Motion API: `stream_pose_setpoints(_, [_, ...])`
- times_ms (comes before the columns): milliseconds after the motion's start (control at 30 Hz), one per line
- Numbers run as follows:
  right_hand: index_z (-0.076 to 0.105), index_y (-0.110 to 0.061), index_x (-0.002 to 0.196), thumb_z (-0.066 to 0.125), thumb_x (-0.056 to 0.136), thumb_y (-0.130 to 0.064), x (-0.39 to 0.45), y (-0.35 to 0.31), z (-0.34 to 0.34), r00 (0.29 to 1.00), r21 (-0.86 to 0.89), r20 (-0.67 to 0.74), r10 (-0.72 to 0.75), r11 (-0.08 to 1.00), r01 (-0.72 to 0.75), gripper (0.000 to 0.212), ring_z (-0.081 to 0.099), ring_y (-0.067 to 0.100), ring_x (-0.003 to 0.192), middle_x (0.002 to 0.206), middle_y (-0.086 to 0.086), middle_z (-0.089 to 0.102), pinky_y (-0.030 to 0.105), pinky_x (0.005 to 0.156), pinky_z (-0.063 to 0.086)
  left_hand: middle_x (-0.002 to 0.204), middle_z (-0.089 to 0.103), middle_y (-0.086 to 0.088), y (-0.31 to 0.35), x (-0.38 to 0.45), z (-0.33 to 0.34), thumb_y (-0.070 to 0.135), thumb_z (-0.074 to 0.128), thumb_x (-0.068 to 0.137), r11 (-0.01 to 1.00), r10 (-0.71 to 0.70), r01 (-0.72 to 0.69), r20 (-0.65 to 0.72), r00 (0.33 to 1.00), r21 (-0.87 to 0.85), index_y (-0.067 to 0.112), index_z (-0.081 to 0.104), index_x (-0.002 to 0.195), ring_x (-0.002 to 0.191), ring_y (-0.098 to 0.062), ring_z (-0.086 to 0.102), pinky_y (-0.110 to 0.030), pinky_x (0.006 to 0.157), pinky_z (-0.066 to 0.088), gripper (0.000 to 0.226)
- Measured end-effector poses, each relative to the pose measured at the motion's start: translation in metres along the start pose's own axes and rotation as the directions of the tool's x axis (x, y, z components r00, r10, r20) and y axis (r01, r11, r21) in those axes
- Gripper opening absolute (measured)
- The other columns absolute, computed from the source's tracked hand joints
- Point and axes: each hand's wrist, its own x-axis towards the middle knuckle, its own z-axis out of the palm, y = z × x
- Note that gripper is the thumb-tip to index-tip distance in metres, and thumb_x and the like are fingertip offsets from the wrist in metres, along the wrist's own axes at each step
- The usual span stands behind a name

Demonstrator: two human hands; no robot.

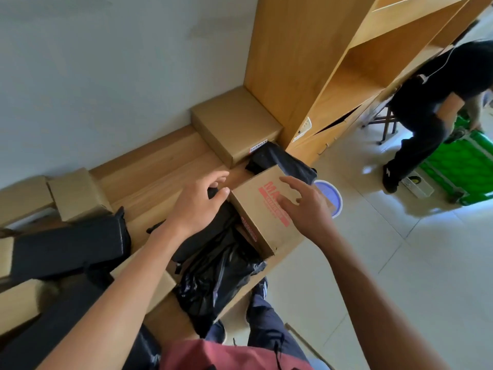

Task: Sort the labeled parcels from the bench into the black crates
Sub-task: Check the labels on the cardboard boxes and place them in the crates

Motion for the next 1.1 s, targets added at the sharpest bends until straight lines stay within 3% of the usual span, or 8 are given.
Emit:
stream_pose_setpoints(100, [0.057,-0.032,0.145,0.067,0.101,-0.027,0.025,0.003,0.003,0.998,-0.022,0.054,-0.024,0.999,0.025,0.046,0.063,0.015,0.117,0.137,-0.006,0.064,0.023,0.087,0.044,0.133,0.064,0.018,-0.005,0.011,0.003,0.034,0.058,0.103,0.999,-0.038,0.038,-0.026,0.999,-0.001,0.033,0.058,0.142,0.126,-0.002,0.056,-0.041,0.108,0.050,0.039])
stream_pose_setpoints(233, [0.053,-0.032,0.149,0.067,0.101,-0.029,0.067,0.015,0.004,0.989,-0.038,0.139,-0.054,0.998,0.059,0.051,0.065,0.011,0.092,0.147,-0.007,0.058,0.005,0.077,0.043,0.136,0.063,0.015,-0.011,0.033,0.014,0.034,0.058,0.104,0.994,-0.108,0.109,-0.072,0.991,0.002,0.031,0.056,0.145,0.129,-0.006,0.056,-0.042,0.110,0.048,0.041])
stream_pose_setpoints(333, [0.050,-0.027,0.153,0.067,0.100,-0.026,0.105,0.030,0.004,0.973,-0.003,0.213,-0.090,0.996,0.093,0.056,0.055,0.016,0.134,0.154,-0.002,0.053,0.024,0.107,0.041,0.144,0.060,0.011,-0.009,0.055,0.027,0.032,0.057,0.105,0.985,-0.170,0.172,-0.099,0.980,0.012,0.030,0.051,0.150,0.135,-0.008,0.053,-0.037,0.113,0.044,0.046])
stream_pose_setpoints(400, [0.049,-0.025,0.154,0.067,0.099,-0.022,0.134,0.042,0.006,0.965,-0.010,0.240,-0.111,0.993,0.116,0.058,0.042,0.018,0.147,0.158,0.001,0.048,0.020,0.108,0.030,0.148,0.057,0.010,-0.006,0.070,0.036,0.032,0.055,0.105,0.977,-0.211,0.214,-0.102,0.972,0.022,0.031,0.048,0.153,0.137,-0.008,0.051,-0.029,0.110,0.040,0.049])
stream_pose_setpoints(533, [0.043,-0.020,0.157,0.063,0.101,-0.023,0.197,0.064,0.012,0.941,-0.081,0.302,-0.150,0.980,0.182,0.059,0.033,0.028,0.153,0.167,0.006,0.034,0.039,0.122,0.031,0.150,0.055,0.010,-0.003,0.095,0.048,0.034,0.055,0.105,0.955,-0.292,0.295,-0.112,0.950,0.014,0.034,0.046,0.154,0.137,-0.009,0.051,-0.027,0.106,0.039,0.049])
stream_pose_setpoints(700, [0.042,-0.015,0.157,0.058,0.103,-0.017,0.266,0.077,0.031,0.883,-0.152,0.412,-0.223,0.939,0.308,0.057,0.030,0.041,0.151,0.169,0.015,0.028,0.049,0.122,0.030,0.151,0.054,0.010,-0.006,0.112,0.056,0.033,0.055,0.106,0.921,-0.385,0.390,-0.159,0.909,-0.002,0.032,0.047,0.154,0.138,-0.007,0.048,-0.023,0.102,0.035,0.048])
stream_pose_setpoints(833, [0.039,-0.022,0.157,0.057,0.103,-0.025,0.301,0.076,0.054,0.862,-0.256,0.436,-0.258,0.883,0.393,0.058,0.019,0.038,0.155,0.169,0.012,0.025,0.059,0.119,0.031,0.152,0.053,0.010,-0.010,0.110,0.059,0.032,0.055,0.106,0.888,-0.457,0.456,-0.196,0.868,-0.055,0.032,0.047,0.153,0.139,-0.007,0.047,-0.023,0.103,0.035,0.047])
stream_pose_setpoints(1100, [0.019,-0.035,0.165,0.044,0.109,-0.038,0.317,0.074,0.082,0.833,-0.378,0.521,-0.183,0.826,0.418,0.062,-0.011,0.042,0.158,0.174,0.011,-0.003,0.068,0.124,0.007,0.150,0.053,0.012,-0.022,0.121,0.061,0.032,0.054,0.107,0.864,-0.502,0.496,-0.211,0.839,-0.083,0.031,0.048,0.153,0.132,-0.009,0.052,-0.025,0.099,0.036,0.047])
